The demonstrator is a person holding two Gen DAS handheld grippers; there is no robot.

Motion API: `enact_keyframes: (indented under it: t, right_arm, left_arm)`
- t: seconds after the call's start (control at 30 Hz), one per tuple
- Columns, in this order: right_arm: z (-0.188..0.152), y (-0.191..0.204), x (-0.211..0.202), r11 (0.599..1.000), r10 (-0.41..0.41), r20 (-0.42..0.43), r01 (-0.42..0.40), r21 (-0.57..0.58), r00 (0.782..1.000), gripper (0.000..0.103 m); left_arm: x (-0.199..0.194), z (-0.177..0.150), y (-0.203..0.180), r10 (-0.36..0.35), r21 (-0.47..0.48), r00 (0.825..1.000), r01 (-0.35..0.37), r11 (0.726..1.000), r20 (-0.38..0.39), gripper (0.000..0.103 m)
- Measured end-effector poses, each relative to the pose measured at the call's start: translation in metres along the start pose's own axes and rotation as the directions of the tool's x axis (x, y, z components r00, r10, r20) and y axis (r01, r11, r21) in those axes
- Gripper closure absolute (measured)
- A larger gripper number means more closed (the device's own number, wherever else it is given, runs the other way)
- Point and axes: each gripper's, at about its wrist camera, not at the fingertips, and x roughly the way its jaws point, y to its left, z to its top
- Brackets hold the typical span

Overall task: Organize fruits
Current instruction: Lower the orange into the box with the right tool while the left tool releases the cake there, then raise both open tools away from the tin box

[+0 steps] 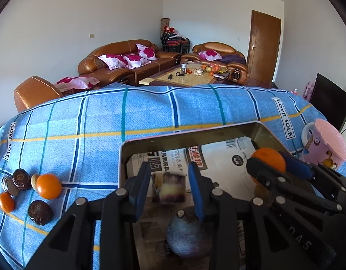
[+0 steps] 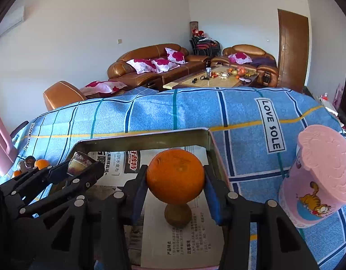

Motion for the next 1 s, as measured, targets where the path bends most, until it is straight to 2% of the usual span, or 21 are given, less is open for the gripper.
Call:
enact_keyframes:
  t: [0.07,0.2,0.27,0.3,0.33,0.37,0.4,0.47,0.6,0.7,0.77,0.87,1.0]
  right_arm:
    - [-0.001,-0.003,-0.003,1.0,0.004,0.014,-0.004,0.018,1.0,0.053]
    - [-0.003,-0.011,-0.014,0.997,0.027,0.058,-0.031,0.069,0.998,0.051]
    - [-0.003,-0.016,-0.019,0.994,0.039,0.083,-0.047,0.097,0.996,0.05]
    - [-0.003,-0.018,-0.023,0.993,0.038,0.101,-0.049,0.103,0.994,0.05]
    - [-0.003,-0.019,-0.027,0.993,0.034,0.123,-0.048,0.109,0.992,0.049]
    - [-0.003,-0.02,-0.032,0.992,0.032,0.15,-0.05,0.117,0.988,0.045]
    - [-0.003,-0.022,-0.036,0.991,0.03,0.178,-0.053,0.126,0.984,0.033]
    - [-0.005,-0.022,-0.046,0.99,0.002,0.254,-0.039,0.138,0.967,0.025]
    - [-0.003,-0.012,-0.061,0.995,-0.065,0.348,0.036,0.09,0.935,0.022]
    - [-0.005,-0.004,-0.069,0.994,-0.109,0.405,0.096,0.053,0.908,0.021]
    - [-0.008,0.002,-0.078,0.99,-0.139,0.459,0.141,0.03,0.878,0.021]
    - [-0.012,0.01,-0.087,0.98,-0.176,0.508,0.197,0.013,0.843,0.02]
    - [-0.016,0.013,-0.097,0.983,-0.16,0.544,0.184,0.01,0.824,0.019]
  left_arm:
    - [-0.003,0.0,0.001,0.023,-0.008,1.0,-0.023,1.0,0.014,0.046]
    - [-0.012,-0.002,0.007,0.011,-0.032,0.998,-0.009,0.999,0.055,0.036]
    - [-0.018,-0.003,0.008,0.045,-0.041,0.996,-0.042,0.998,0.08,0.02]
    - [-0.021,-0.004,0.009,0.056,-0.046,0.994,-0.052,0.998,0.093,0.015]
    - [-0.023,-0.005,0.01,0.045,-0.044,0.993,-0.041,0.998,0.105,0.001]
    - [-0.027,-0.006,0.011,0.027,-0.04,0.992,-0.022,0.999,0.125,0.0]
    - [-0.032,-0.006,0.011,0.027,-0.039,0.989,-0.021,0.999,0.148,0.0]
    - [-0.042,-0.006,0.013,0.061,-0.033,0.978,-0.055,0.998,0.201,0.0]
    - [-0.057,-0.008,0.018,0.121,-0.033,0.954,-0.116,0.993,0.276,0.0]
    - [-0.068,-0.012,0.029,0.178,-0.07,0.917,-0.163,0.984,0.358,0.0]
    - [-0.073,-0.014,0.035,0.211,-0.082,0.897,-0.194,0.978,0.389,0.0]
    - [-0.078,-0.016,0.041,0.224,-0.096,0.888,-0.202,0.975,0.401,0.0]
    - [-0.084,-0.021,0.045,0.248,-0.125,0.874,-0.214,0.969,0.419,0.0]
